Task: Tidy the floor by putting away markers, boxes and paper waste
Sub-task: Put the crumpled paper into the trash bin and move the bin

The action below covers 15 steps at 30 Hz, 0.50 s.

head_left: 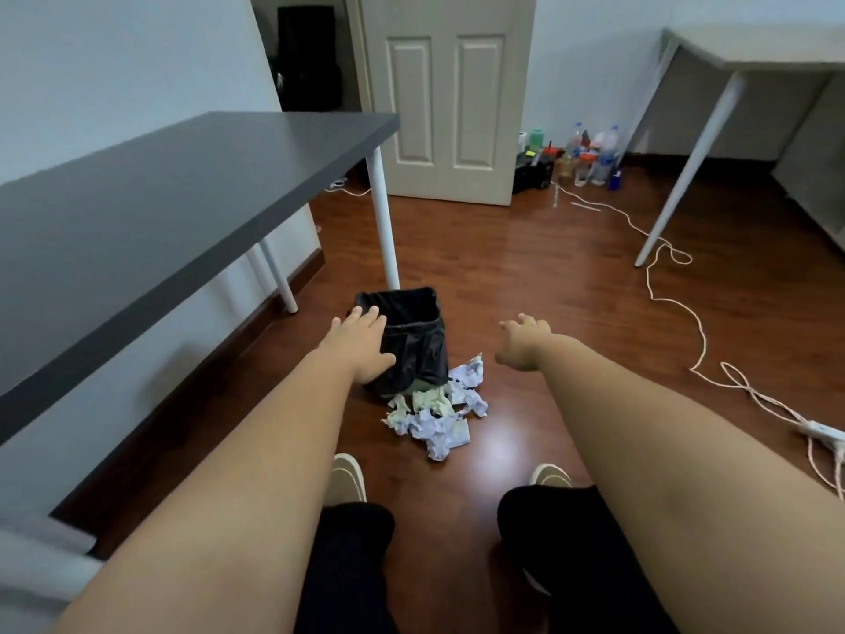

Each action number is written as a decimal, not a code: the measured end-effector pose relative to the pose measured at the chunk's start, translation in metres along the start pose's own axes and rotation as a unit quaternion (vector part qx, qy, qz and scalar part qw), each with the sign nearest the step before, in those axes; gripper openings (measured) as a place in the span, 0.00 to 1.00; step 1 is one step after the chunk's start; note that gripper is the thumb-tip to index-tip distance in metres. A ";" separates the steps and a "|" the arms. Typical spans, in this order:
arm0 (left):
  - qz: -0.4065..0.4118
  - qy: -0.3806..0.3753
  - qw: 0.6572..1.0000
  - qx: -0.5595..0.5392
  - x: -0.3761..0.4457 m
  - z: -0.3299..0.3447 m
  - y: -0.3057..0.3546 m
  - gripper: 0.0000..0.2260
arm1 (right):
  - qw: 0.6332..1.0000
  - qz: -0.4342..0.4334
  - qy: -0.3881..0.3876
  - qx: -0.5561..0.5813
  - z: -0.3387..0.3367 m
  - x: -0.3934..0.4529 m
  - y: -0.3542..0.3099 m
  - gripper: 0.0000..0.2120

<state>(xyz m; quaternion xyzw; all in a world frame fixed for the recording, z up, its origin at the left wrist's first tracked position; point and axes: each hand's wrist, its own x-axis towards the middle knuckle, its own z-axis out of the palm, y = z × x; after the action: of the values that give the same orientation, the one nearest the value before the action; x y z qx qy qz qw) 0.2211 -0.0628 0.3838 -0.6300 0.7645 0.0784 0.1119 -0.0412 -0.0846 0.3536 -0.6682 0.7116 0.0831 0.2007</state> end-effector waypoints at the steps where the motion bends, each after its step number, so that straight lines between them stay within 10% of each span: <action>1: 0.000 -0.009 1.000 -0.007 0.004 0.007 0.000 0.33 | 1.000 0.002 -0.013 0.002 0.008 0.004 0.001 0.35; 15: -0.005 -0.124 0.991 -0.046 0.066 0.088 0.009 0.32 | 0.994 -0.010 -0.113 0.006 0.095 0.069 0.013 0.33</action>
<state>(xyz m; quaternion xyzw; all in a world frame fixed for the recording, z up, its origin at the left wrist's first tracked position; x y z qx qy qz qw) 0.2067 -0.0999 0.2808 -0.6241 0.7367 0.1909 0.1770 -0.0389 -0.1103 0.2387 -0.6602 0.6781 0.1518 0.2850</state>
